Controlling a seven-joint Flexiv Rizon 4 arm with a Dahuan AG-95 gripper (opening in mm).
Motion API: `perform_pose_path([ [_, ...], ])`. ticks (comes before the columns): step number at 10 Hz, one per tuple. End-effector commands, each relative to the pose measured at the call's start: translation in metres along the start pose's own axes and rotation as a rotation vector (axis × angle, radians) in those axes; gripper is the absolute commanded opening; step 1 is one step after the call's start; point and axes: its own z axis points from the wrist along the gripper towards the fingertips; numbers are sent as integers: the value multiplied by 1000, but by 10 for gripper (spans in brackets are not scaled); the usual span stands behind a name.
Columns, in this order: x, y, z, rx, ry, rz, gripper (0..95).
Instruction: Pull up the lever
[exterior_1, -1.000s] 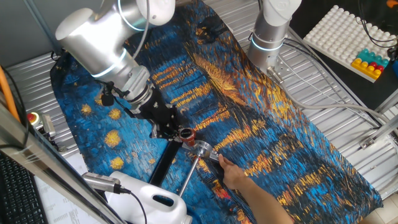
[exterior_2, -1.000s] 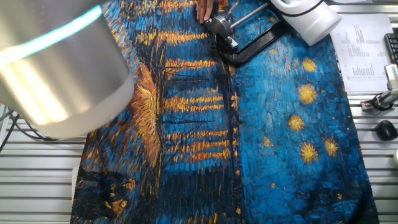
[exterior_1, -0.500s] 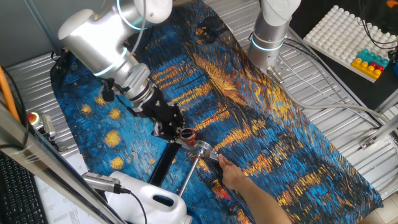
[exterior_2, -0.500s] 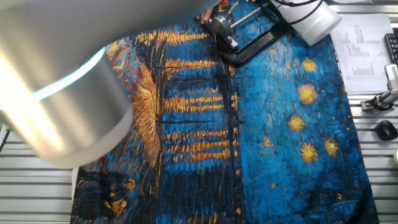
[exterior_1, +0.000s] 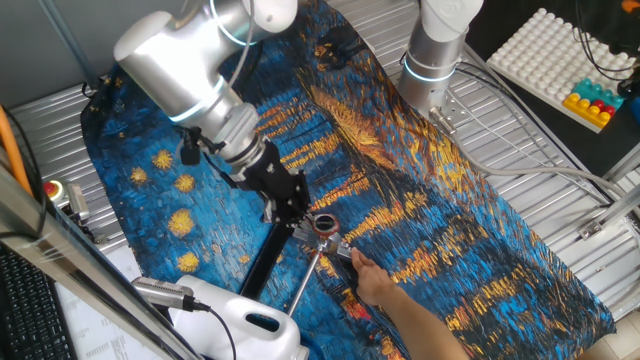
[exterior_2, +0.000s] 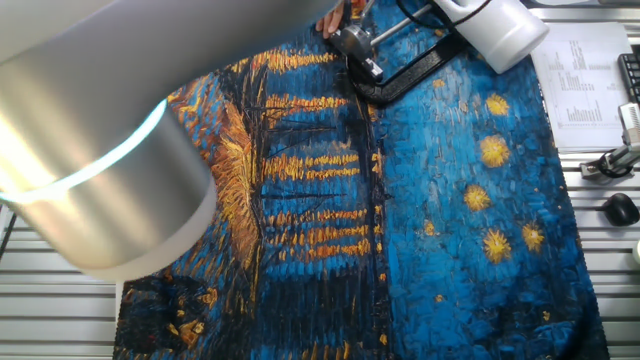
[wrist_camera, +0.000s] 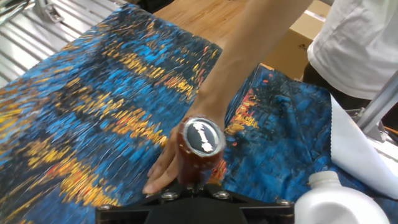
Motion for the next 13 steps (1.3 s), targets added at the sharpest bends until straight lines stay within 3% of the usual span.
perform_pose_path([
  [1,-5,-3,6,0,2,-1,0],
  [3,-13,-1,11,1,2,16,0],
  [4,-14,0,11,-3,7,9,190],
  [8,-22,-1,14,-1,-1,24,190],
  [9,-25,-2,15,-3,4,34,0],
  [13,-34,-1,23,1,5,56,0],
])
